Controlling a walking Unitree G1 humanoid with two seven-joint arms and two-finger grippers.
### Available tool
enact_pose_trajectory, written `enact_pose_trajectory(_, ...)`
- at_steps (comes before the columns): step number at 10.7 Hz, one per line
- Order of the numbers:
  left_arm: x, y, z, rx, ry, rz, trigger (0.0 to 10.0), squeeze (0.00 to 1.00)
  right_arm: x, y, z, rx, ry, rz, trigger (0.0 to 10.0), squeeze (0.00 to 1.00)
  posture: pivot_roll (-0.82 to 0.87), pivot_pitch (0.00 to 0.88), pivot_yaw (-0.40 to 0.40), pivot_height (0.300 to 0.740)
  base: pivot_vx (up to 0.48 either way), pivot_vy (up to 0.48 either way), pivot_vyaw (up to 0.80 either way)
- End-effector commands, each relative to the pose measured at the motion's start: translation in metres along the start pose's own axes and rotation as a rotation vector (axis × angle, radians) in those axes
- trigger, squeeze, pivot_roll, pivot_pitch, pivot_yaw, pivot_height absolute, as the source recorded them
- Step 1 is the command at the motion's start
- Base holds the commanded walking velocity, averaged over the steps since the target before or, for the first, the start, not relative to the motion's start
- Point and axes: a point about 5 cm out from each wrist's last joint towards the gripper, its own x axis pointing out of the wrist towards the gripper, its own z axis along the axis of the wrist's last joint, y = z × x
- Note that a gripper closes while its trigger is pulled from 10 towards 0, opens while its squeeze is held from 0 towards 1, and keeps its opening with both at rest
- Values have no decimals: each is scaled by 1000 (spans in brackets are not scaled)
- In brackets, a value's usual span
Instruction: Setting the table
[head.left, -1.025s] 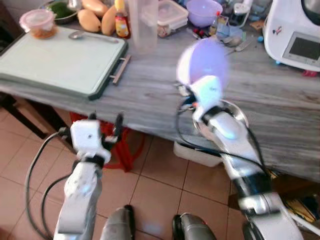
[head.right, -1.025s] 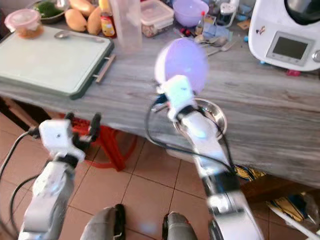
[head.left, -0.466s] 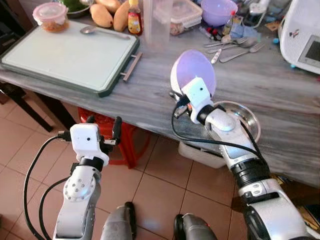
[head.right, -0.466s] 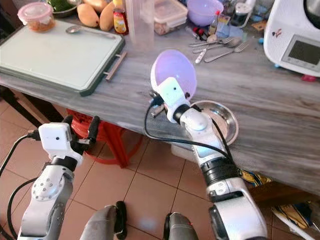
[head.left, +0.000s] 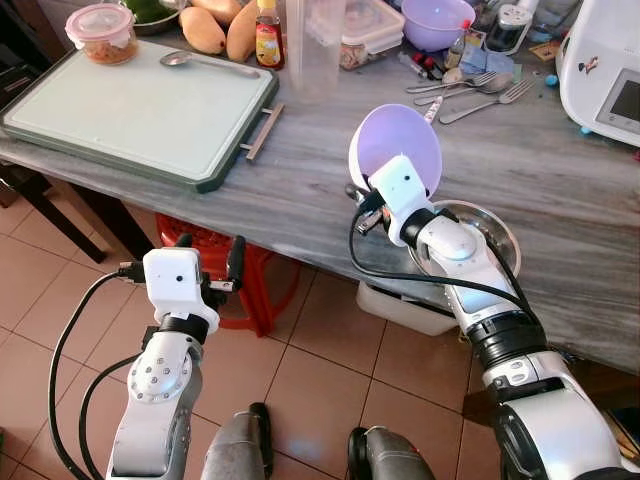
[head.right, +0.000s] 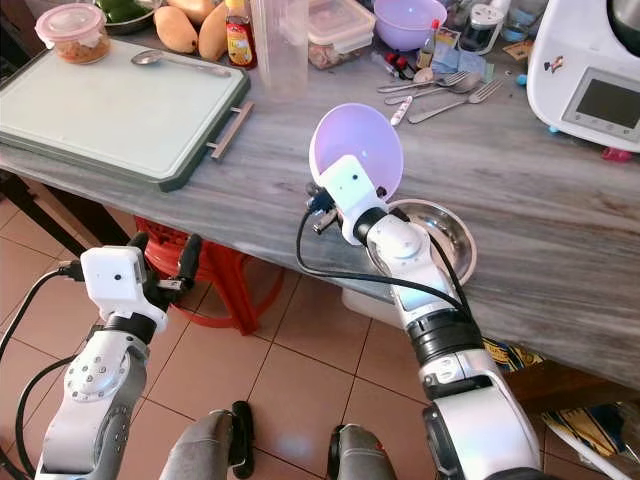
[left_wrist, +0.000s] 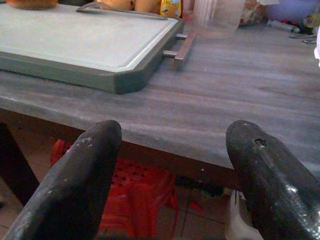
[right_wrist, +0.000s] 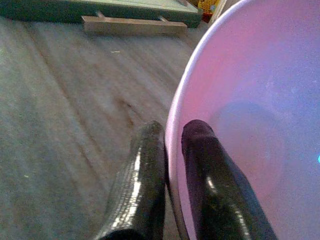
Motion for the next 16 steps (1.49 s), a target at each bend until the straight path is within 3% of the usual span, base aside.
enact_pose_trajectory(1,-2,-1,1,4,3,-17,10000,0,1,-5,7,-29,-14,-10,10000,1000,12,209,-9,740,0,0,0)
enact_pose_trajectory(6,-2,-13,4,-66,-16,-127,10000,0,-4,-25,11,-6,-3,-140,10000,1000,8,196,-15,740,0,0,0)
enact_pose_trajectory(9,-2,-14,3,-71,-14,-134,10000,0,-4,-34,17,-3,-6,-186,10000,1000,2,191,-15,740,0,0,0)
enact_pose_trajectory(16,-1,-17,-3,-69,13,-145,10000,0,-10,-23,8,-36,89,-47,10000,1000,-10,189,-21,740,0,0,0)
